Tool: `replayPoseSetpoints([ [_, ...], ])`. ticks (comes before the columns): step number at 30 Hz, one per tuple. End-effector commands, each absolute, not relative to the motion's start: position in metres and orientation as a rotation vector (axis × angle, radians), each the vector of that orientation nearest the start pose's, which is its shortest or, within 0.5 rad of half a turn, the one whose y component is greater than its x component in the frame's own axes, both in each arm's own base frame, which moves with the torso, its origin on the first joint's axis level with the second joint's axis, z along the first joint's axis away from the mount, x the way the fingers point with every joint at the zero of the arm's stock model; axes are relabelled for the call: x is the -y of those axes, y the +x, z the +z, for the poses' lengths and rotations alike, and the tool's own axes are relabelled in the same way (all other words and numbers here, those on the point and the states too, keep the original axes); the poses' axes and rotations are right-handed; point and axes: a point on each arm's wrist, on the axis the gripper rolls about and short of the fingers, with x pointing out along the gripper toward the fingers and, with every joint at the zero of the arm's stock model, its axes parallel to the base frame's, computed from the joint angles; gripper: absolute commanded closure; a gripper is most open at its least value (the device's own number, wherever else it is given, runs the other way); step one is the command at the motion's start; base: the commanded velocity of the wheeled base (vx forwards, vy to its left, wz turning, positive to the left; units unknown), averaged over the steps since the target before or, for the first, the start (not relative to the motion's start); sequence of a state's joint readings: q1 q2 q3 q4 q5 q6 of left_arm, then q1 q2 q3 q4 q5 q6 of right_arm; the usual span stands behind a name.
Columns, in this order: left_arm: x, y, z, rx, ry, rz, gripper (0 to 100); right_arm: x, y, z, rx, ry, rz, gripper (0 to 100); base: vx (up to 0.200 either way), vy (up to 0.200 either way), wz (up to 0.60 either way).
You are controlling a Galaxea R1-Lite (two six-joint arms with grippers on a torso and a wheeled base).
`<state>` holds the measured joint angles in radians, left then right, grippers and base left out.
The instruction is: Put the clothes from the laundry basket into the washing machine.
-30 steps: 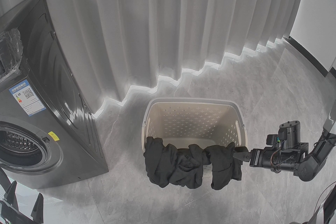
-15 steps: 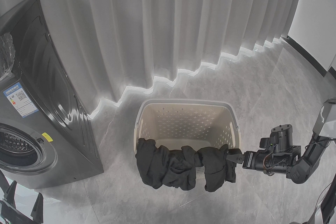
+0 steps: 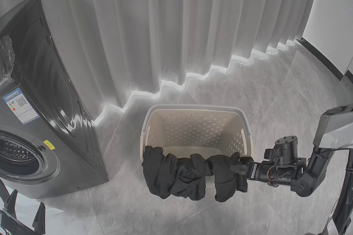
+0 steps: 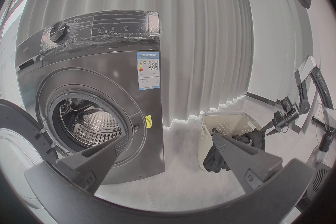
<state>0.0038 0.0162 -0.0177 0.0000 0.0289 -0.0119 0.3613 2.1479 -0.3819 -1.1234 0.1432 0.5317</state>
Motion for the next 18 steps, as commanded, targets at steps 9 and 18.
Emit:
replayPoseSetpoints([
  [9,-0.001,-0.022,0.076,-0.004,-0.015,0.034,0,-0.121,0.271,-0.011,-0.794,0.437,0.327,0,0.000,0.000,0.00],
  [18,-0.001,-0.022,0.076,-0.004,-0.015,0.034,0,-0.122,0.273,-0.014,-0.798,0.438,0.325,100,0.000,0.000,0.00],
])
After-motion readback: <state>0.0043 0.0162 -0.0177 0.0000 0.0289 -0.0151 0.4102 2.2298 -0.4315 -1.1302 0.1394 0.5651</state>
